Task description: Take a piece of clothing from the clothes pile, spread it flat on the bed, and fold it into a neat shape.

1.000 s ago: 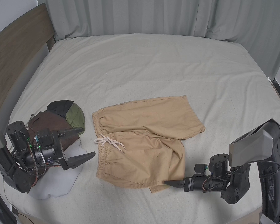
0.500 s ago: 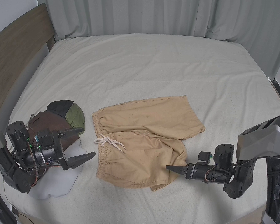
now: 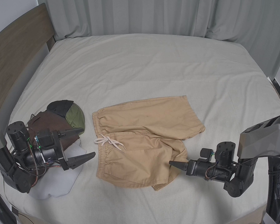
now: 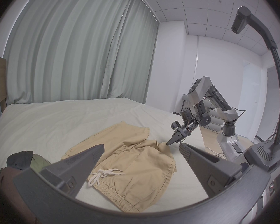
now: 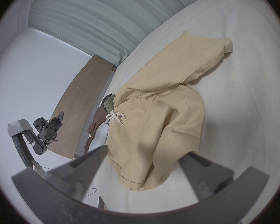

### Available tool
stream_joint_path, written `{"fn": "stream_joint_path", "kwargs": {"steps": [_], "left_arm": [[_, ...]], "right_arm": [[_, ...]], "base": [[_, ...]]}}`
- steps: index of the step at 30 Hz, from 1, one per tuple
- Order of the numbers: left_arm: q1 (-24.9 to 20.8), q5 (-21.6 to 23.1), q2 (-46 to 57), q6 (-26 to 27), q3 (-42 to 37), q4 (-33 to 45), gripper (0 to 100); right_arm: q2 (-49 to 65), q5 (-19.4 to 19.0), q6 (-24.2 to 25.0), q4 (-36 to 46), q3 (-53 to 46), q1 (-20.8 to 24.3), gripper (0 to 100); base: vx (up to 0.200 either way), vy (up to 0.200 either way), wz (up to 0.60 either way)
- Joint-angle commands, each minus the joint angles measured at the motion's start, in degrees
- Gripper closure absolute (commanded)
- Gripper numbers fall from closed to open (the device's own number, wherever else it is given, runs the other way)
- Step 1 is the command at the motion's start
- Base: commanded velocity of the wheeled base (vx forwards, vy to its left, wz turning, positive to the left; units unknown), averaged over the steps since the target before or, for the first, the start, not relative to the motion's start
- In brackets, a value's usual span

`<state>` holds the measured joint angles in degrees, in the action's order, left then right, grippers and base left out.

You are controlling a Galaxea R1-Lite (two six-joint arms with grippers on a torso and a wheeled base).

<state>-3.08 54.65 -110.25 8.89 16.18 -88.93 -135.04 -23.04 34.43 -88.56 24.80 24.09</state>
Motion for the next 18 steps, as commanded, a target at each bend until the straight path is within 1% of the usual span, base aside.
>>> {"fn": "stream_joint_path", "kwargs": {"steps": [1,3,6,10,18], "left_arm": [[0.0,0.0,-0.1,0.0,0.0,0.0,0],[0.0,0.0,-0.1,0.0,0.0,0.0,0],[0.0,0.0,-0.1,0.0,0.0,0.1,0],[0.0,-0.1,-0.1,0.0,0.0,0.0,0],[0.0,0.0,-0.1,0.0,0.0,0.0,0]], "right_arm": [[-0.4,0.5,-0.1,0.0,0.6,-0.1,100],[-0.1,0.9,-0.4,0.0,0.7,-0.4,100],[0.7,1.5,-2.4,0.1,0.2,-1.9,100],[1.5,1.6,-7.0,0.1,-0.2,-4.3,100],[1.7,1.6,-10.6,0.1,-0.1,-5.9,100]], "base": [[0.000,0.000,0.00],[0.000,0.000,0.00],[0.000,0.000,0.00],[0.000,0.000,0.00],[0.000,0.000,0.00]]}}
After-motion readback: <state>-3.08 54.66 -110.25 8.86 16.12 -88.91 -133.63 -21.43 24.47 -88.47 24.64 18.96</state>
